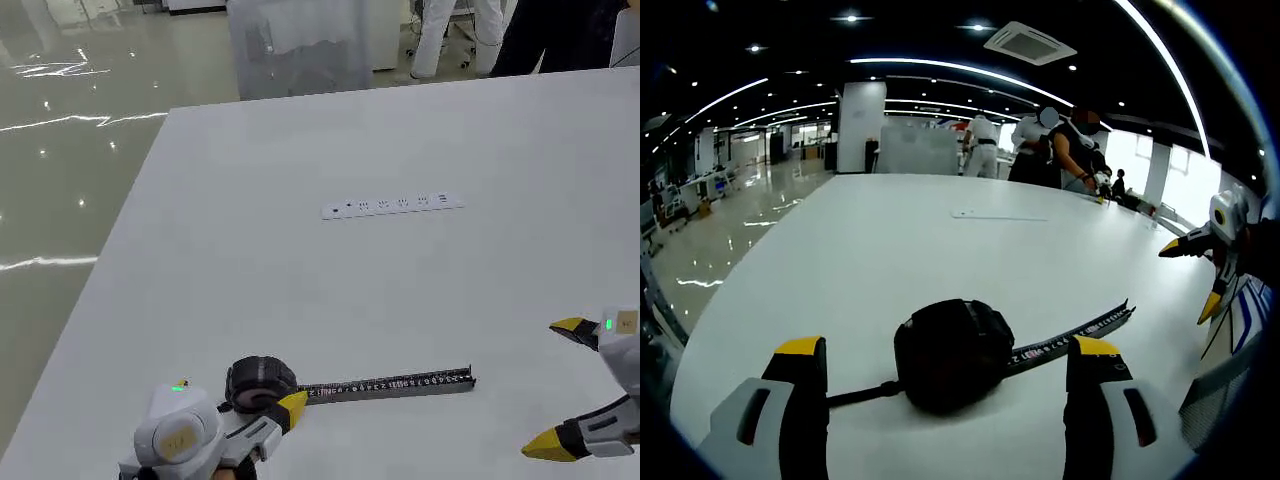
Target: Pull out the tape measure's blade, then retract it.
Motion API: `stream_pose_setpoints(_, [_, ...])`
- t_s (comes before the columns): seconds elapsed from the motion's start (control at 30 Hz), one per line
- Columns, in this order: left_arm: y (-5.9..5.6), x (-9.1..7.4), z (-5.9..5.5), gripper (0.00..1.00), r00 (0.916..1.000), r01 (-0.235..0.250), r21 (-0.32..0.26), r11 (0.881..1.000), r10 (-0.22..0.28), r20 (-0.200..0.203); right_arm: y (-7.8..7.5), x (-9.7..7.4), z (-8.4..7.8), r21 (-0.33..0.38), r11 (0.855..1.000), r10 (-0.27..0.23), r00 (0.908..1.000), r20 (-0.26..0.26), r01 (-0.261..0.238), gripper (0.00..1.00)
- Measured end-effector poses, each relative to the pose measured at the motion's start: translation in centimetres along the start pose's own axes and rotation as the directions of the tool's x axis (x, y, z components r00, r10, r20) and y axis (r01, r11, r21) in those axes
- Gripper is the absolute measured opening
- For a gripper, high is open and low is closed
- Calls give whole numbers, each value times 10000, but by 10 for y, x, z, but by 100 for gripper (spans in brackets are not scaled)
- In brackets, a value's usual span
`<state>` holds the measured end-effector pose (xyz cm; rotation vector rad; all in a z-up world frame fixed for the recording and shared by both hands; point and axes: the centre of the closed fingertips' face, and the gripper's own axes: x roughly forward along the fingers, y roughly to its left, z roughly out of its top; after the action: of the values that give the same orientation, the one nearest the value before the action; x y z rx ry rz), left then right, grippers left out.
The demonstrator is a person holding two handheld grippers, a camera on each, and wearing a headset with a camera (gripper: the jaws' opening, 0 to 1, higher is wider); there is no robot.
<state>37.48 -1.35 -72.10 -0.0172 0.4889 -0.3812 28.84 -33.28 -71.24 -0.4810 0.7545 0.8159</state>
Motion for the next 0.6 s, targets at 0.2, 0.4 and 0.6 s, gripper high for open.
stream_pose_setpoints(0.2, [0,12,2,96,9996,-1,50,10000,2,-297,-7,12,10,-67,9989,461,9989,85,-460,99])
stream_pose_setpoints(0.4, [-2,18,-1,91,9987,60,221,9997,-49,-511,-11,24,18,-739,9934,863,9960,-212,-877,99])
stream_pose_setpoints(0.6, [-6,23,-2,94,9988,172,324,9993,-156,-473,-9,38,22,-1509,9776,1417,9890,-429,-1467,88])
